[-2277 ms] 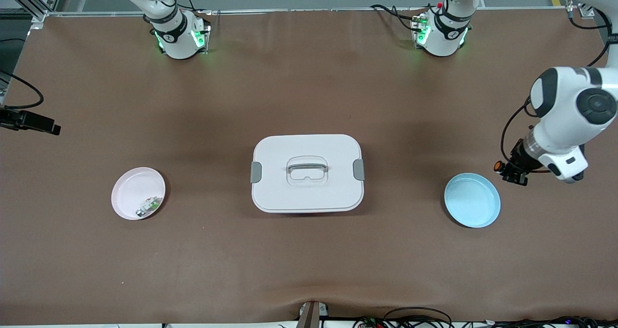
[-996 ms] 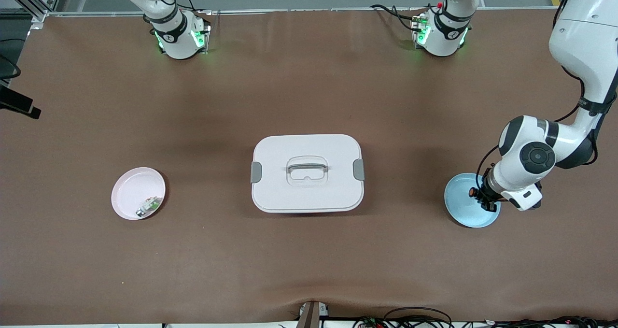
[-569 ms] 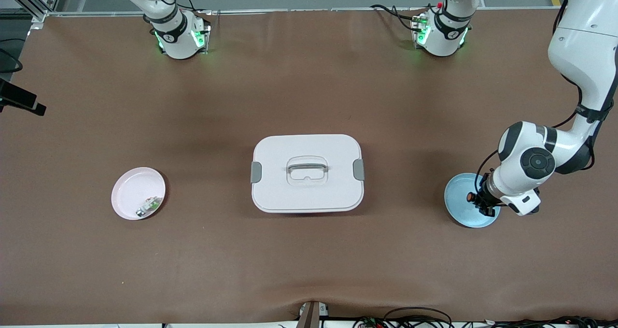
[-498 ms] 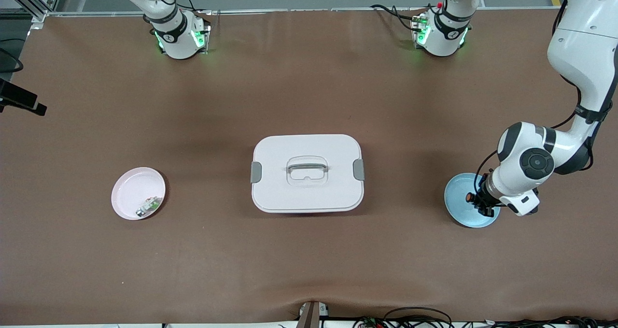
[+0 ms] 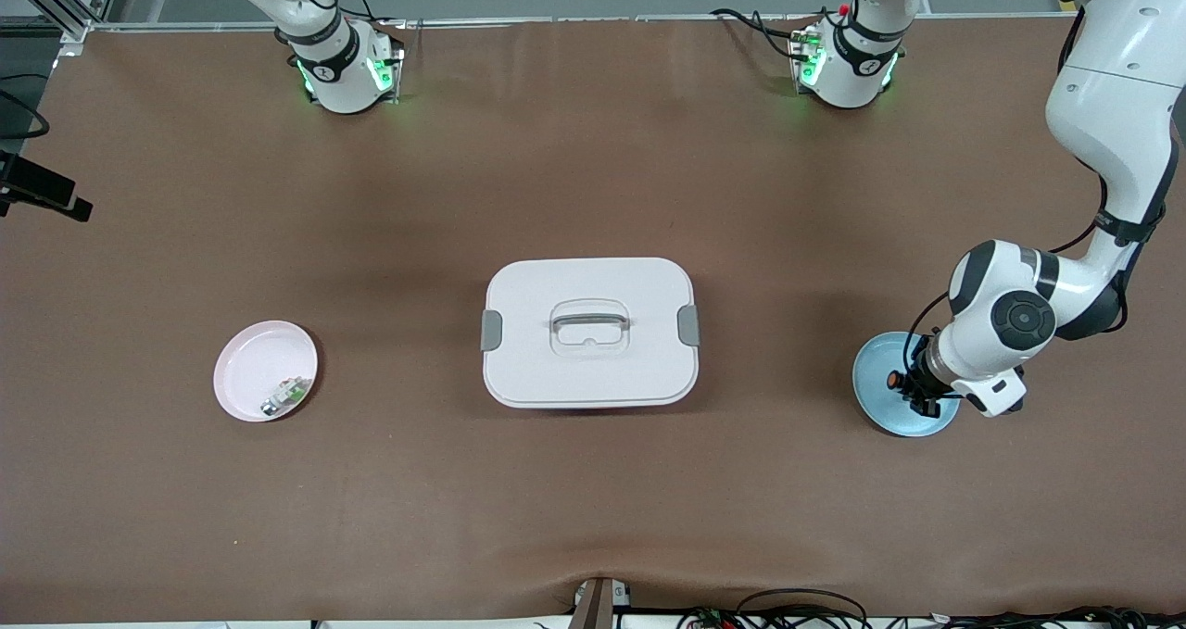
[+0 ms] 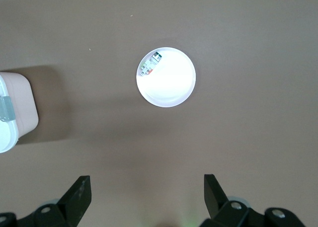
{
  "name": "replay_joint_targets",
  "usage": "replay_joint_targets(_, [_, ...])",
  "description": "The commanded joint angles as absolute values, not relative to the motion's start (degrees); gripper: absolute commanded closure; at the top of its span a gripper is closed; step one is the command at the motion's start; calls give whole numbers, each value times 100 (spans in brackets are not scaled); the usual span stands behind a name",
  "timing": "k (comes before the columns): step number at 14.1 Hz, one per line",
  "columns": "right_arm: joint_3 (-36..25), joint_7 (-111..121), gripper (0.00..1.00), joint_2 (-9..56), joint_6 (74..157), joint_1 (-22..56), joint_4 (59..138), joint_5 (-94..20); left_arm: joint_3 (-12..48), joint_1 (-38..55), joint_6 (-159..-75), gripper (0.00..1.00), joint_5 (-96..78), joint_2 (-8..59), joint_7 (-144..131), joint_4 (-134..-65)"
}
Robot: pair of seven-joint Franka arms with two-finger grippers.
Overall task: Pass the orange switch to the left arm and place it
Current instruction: 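Lower the switch onto the light-blue plate and open the left gripper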
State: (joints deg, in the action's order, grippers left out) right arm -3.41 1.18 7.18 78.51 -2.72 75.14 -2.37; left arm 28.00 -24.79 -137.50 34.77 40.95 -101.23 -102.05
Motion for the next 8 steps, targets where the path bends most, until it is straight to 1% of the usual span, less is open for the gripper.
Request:
replay_joint_targets(1, [-369, 395, 0, 633, 7866, -193, 7559, -79, 2777, -2435, -13808, 91, 3639, 4175, -10187, -10099])
replay_joint_targets(3, [-448, 500, 0, 633, 7858, -185, 7559, -79, 2777, -2435, -13808, 83, 3673, 4192, -10160, -10099])
replay_joint_targets(6, [-510, 554, 0, 633, 7823, -211, 7559, -105, 2777, -2443, -13808, 60, 3771, 4219, -10134, -10090])
replay_joint_targets(8, [-589, 545, 0, 633, 7813, -237, 7550, -167, 2777, -2443, -13808, 41, 3779, 4219, -10099, -10090])
